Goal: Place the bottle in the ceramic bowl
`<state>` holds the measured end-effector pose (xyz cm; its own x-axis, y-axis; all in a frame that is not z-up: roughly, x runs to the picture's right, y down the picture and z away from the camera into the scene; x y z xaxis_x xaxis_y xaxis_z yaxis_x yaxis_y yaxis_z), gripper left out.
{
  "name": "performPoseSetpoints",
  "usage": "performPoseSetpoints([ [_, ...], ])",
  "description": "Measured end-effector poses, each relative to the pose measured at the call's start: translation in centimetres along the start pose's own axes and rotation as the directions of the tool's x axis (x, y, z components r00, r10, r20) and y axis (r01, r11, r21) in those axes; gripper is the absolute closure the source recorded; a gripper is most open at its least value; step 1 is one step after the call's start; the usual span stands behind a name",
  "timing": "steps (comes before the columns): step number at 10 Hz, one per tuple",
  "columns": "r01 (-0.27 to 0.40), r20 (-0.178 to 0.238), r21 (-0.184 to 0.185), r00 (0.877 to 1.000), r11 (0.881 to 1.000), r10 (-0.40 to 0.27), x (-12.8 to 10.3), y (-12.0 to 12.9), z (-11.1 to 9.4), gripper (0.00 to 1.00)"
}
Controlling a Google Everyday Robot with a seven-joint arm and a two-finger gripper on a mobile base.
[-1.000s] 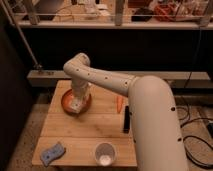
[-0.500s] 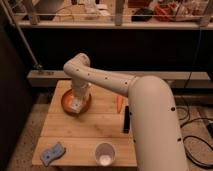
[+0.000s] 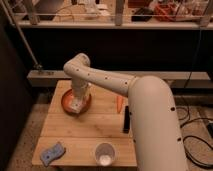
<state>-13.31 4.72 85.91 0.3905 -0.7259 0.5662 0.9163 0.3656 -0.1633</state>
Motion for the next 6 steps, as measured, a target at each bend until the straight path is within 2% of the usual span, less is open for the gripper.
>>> performPoseSetpoints([
  [6,0.004,0.001,-0.001,1.000,1.000,-0.004,0.01,0.01,0.12,0.96],
])
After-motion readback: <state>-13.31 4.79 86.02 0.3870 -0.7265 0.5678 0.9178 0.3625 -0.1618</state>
